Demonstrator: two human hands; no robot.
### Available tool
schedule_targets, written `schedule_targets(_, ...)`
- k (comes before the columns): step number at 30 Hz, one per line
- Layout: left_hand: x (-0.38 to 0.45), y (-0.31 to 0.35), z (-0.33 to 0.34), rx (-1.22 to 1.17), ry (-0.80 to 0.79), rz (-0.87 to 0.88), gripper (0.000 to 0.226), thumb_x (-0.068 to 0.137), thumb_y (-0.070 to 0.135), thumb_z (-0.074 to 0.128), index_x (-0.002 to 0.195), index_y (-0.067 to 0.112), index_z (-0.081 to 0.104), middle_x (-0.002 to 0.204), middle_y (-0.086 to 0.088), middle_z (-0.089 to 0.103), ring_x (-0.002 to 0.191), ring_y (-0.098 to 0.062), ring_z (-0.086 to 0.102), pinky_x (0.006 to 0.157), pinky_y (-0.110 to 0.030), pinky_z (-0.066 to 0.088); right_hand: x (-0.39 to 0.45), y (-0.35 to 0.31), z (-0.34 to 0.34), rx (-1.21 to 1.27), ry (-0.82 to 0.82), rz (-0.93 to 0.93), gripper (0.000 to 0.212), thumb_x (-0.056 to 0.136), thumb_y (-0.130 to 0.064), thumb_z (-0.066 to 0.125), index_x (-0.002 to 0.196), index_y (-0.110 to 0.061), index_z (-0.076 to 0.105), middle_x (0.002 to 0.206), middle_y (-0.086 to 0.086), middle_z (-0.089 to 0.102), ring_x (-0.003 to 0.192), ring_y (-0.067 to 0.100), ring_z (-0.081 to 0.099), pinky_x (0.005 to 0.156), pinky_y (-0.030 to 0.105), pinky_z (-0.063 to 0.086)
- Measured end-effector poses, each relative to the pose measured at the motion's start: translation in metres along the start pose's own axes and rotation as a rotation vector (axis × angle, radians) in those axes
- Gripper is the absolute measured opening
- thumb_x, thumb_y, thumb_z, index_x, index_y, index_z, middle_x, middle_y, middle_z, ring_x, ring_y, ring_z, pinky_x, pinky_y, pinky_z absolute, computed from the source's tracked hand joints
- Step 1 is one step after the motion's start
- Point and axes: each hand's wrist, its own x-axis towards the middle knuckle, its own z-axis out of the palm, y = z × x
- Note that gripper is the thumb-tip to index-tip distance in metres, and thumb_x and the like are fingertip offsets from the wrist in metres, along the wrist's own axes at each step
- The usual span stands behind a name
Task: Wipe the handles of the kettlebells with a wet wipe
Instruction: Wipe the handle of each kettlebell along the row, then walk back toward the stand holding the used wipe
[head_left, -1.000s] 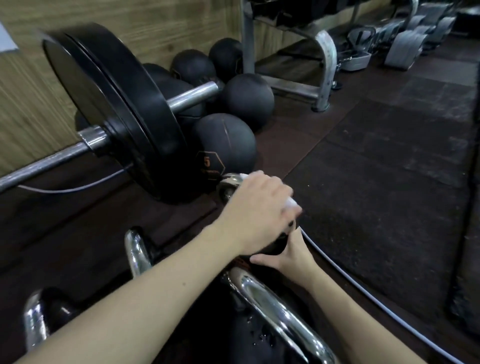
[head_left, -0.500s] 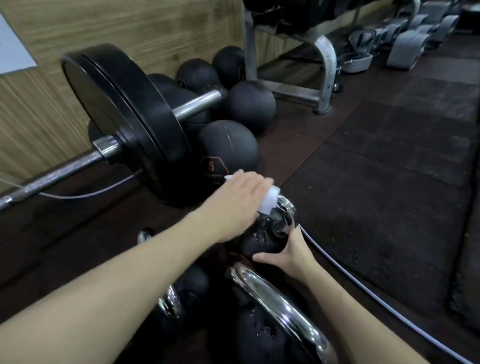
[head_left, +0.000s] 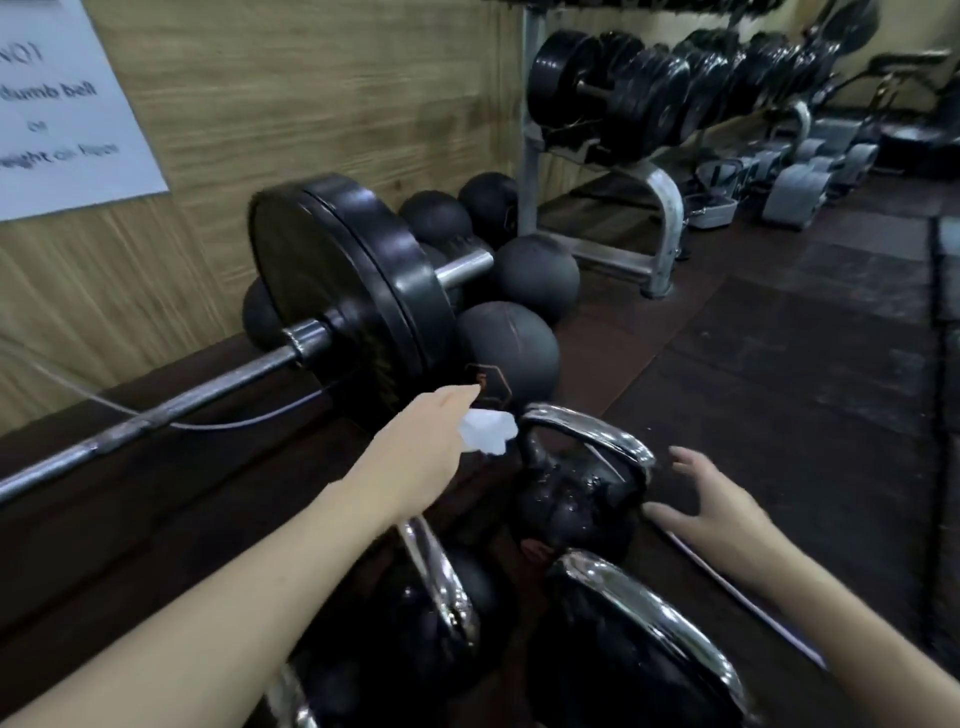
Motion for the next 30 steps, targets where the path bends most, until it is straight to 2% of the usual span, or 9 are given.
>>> schedule_targets(3,-0.052,-0.032,-0.038,-0.167,0.078,-0.133,0.047,0.108,0.015,0.038,0.151,0.03,0.049,0.152,0.009,0.052,0.139,-0.016,0.047,0.118,-0.034,0.036,-0.03,-0.062,-0.024,-0.018,0.128,-0.16,0.066,0.084,-0.039,0.082,0.142,-0.029,0.055,0.136,-0.006,0.065,0.123,0.011,0.06,0.102,0.027,0.043)
schedule_targets(5,-0.087,-0.045,-0.069,-0.245,0.167,-0.152,0.036,0.105,0.033,0.035,0.13,0.037,0.061,0.131,0.015,0.066,0.123,-0.013,0.059,0.107,-0.041,0.046,-0.053,-0.119,-0.028,-0.02,0.136,-0.286,0.059,0.081,-0.045,0.081,0.135,-0.037,0.058,0.128,-0.021,0.063,0.114,-0.003,0.059,0.097,0.012,0.039)
schedule_targets(8,-0.136,-0.054,-0.114,-0.268,0.281,-0.195,0.025,0.108,0.034,0.039,0.114,0.037,0.063,0.108,0.016,0.07,0.104,-0.01,0.064,0.094,-0.044,0.052,-0.084,-0.211,-0.019,-0.049,0.064,-0.483,0.061,0.081,-0.053,0.075,0.137,-0.037,0.058,0.13,-0.026,0.057,0.119,-0.01,0.052,0.096,-0.005,0.029)
schedule_targets(12,-0.203,-0.062,-0.179,-0.361,0.355,-0.296,0.025,0.107,0.024,0.046,0.105,0.038,0.066,0.085,0.027,0.068,0.078,0.006,0.059,0.069,-0.027,0.046,-0.117,-0.327,0.004,-0.091,-0.079,-0.628,0.066,0.085,-0.059,0.07,0.144,-0.037,0.052,0.14,-0.027,0.048,0.13,-0.009,0.042,0.101,-0.004,0.024)
schedule_targets(17,-0.315,-0.062,-0.273,-0.438,0.378,-0.518,0.026,0.105,0.018,0.053,0.099,0.037,0.07,0.072,0.027,0.064,0.062,0.004,0.053,0.059,-0.011,0.038,-0.178,-0.45,0.01,-0.115,-0.266,-0.705,0.069,0.083,-0.069,0.06,0.146,-0.041,0.049,0.148,-0.03,0.04,0.14,-0.006,0.034,0.115,0.017,0.03)
schedule_targets(20,-0.392,-0.055,-0.345,-0.483,0.404,-0.671,0.026,0.105,0.017,0.053,0.1,0.034,0.072,0.071,0.02,0.065,0.062,-0.001,0.055,0.057,-0.015,0.04,-0.224,-0.524,-0.001,-0.108,-0.38,-0.72,0.073,0.081,-0.072,0.059,0.147,-0.043,0.049,0.151,-0.034,0.035,0.142,-0.011,0.026,0.117,0.019,0.028)
schedule_targets(23,-0.471,-0.046,-0.432,-0.524,0.496,-0.822,0.024,0.107,0.029,0.051,0.103,0.037,0.073,0.089,0.007,0.074,0.079,-0.016,0.064,0.066,-0.028,0.048,-0.268,-0.615,-0.023,-0.1,-0.447,-0.788,0.075,0.079,-0.074,0.056,0.146,-0.042,0.051,0.15,-0.033,0.037,0.141,-0.011,0.027,0.12,0.026,0.031)
schedule_targets(28,-0.587,-0.023,-0.597,-0.489,0.675,-1.049,0.023,0.106,0.033,0.05,0.099,0.038,0.071,0.091,0.005,0.071,0.085,-0.017,0.063,0.066,-0.023,0.047,-0.343,-0.803,-0.068,-0.021,-0.506,-0.913,0.069,0.081,-0.066,0.062,0.14,-0.032,0.059,0.144,-0.022,0.051,0.136,-0.005,0.039,0.109,0.011,0.025)
schedule_targets(30,-0.62,-0.01,-0.655,-0.461,0.737,-1.099,0.023,0.106,0.031,0.05,0.098,0.037,0.07,0.091,0.006,0.071,0.084,-0.017,0.063,0.065,-0.024,0.048,-0.378,-0.868,-0.084,-0.011,-0.561,-0.985,0.07,0.083,-0.068,0.059,0.143,-0.033,0.055,0.147,-0.024,0.046,0.138,-0.002,0.038,0.113,0.016,0.026)
